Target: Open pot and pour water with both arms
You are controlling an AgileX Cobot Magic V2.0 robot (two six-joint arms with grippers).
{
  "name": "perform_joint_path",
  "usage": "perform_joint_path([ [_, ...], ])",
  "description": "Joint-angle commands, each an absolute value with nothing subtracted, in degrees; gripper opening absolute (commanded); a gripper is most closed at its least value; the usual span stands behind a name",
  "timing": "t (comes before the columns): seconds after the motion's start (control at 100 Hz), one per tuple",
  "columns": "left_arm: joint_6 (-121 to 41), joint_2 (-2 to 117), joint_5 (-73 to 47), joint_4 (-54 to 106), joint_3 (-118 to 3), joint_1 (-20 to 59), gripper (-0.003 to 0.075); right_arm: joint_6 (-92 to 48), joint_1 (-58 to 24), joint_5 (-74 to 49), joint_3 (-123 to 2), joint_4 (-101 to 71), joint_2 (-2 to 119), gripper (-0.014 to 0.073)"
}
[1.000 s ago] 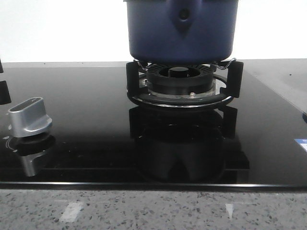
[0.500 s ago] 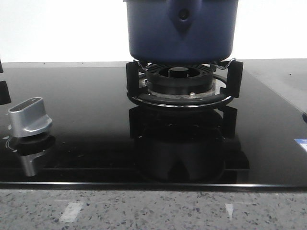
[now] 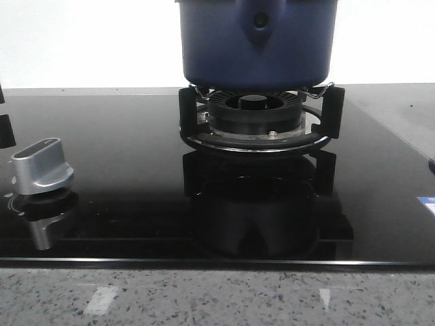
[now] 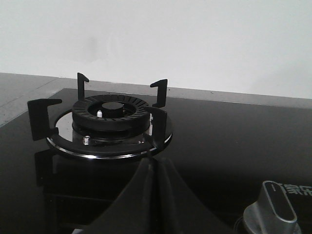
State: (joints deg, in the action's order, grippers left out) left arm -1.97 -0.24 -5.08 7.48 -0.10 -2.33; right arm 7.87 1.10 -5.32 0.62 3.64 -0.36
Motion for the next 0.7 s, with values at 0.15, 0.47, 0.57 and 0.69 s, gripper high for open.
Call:
perform_joint_path([
  [0.15,-1.4,-1.8,-0.9,13.8,1.9,-2.4,-0.002,7.6,1.1,0.9,2.1,3.8,-1.7,-0.0048],
  [0.47,-1.4,-1.8,-0.6,38.2,1.7,-2.4,-0.002,7.6,1.1,4.8,2.1,-18.3,-1.7,-0.0048],
  [0.57,-1.4,-1.8,-1.5,43.2,0.5,-2.4,-0.002,7.6,1.1,4.0,1.0,-22.2,-1.7,-0.0048],
  [0.69,-1.4,-1.8,-5.1,43.1,-2.8,-2.4,-0.002,7.5,1.1,-2.2,-3.0,-21.9,-1.5,-0.0047],
])
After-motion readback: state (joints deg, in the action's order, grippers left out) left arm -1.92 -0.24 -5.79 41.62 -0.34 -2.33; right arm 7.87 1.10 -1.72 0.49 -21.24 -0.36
